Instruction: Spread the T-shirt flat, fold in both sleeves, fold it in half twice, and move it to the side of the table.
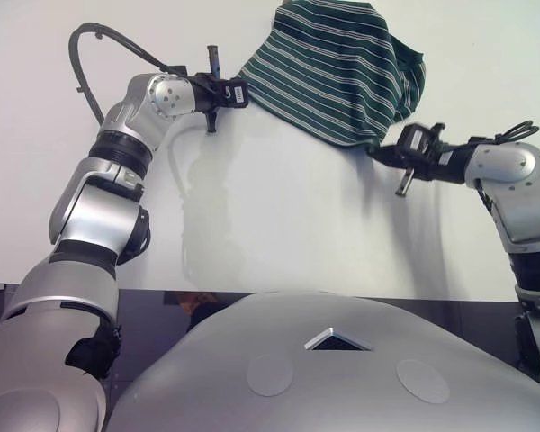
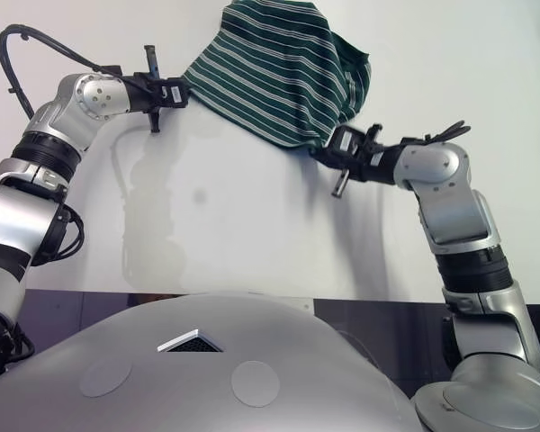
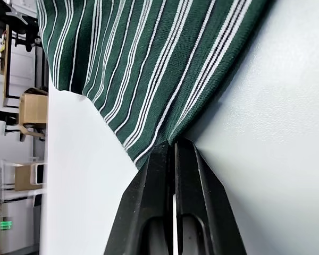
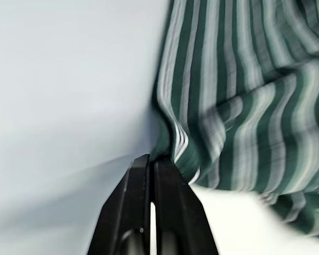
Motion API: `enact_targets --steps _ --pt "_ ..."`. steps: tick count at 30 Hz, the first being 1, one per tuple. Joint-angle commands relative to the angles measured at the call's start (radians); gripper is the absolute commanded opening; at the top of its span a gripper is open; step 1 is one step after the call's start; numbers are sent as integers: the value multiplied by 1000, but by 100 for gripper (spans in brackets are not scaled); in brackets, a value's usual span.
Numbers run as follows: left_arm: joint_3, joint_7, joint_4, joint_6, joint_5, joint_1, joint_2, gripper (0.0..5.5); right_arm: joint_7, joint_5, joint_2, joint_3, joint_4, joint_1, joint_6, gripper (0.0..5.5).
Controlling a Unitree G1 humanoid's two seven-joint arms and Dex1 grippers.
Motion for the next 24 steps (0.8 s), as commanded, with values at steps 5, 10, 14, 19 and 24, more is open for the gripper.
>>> enact_targets --steps 5,10,14,19,24 --pt "270 -111 184 212 -270 -414 -24 3 -154 14 145 -125 661 -709 -155 0" --pt "324 160 383 286 -239 -753 -45 3 -389 -147 192 -77 1283 -1263 -363 0" --pt "376 272 432 337 -247 -899 -57 3 -526 -195 206 -97 1452 -1454 -389 0" --pt "394 351 456 371 -197 -992 -35 3 -596 -225 220 -131 1517 -1551 -392 0" --pt "399 311 458 373 -156 -1016 -1 3 -542 -272 207 -122 1521 -1555 -406 0"
